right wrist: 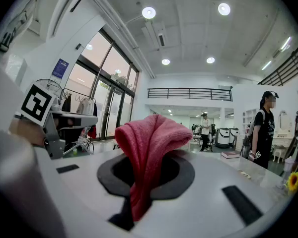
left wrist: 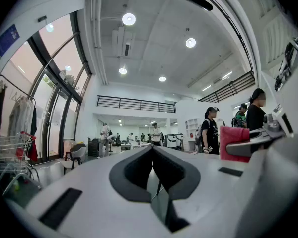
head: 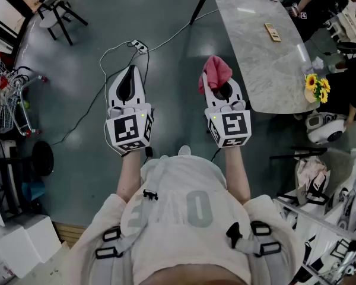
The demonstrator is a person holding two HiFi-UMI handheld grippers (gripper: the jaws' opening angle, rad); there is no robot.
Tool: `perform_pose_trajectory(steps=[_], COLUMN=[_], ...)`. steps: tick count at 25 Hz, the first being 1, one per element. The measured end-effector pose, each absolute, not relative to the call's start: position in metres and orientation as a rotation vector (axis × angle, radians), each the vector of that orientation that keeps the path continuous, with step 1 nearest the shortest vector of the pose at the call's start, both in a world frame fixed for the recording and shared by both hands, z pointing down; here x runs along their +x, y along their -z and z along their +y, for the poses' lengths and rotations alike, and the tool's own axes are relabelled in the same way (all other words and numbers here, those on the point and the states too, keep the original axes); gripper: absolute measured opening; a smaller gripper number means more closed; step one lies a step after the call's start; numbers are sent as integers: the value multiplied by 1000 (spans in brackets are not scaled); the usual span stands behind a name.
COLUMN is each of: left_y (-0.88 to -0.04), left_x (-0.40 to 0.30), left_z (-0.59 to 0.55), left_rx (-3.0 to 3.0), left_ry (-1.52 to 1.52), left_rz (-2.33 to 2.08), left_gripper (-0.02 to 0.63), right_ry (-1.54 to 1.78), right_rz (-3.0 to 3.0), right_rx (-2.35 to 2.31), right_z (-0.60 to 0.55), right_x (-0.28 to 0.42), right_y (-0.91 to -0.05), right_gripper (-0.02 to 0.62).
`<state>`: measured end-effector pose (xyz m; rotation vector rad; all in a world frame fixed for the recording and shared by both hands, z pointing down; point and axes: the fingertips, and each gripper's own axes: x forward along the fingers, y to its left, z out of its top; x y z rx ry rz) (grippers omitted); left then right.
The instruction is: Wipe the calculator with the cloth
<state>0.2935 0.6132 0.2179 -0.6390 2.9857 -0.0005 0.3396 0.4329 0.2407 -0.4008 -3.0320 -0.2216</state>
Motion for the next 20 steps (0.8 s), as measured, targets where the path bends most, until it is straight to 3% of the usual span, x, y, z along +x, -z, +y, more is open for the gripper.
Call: perform_pose_trajectory(steps=[20], left_y=[-247], left_x=[265], left_z=[575], left_rx=[-660], left_ry=[-49], left_rz=[3024], left_gripper=[20], right_ry=[290], right_rz=[-3019], right_rx=[-403], right_z=[399], right_x=[323], right_y=[-264], right_gripper=[54])
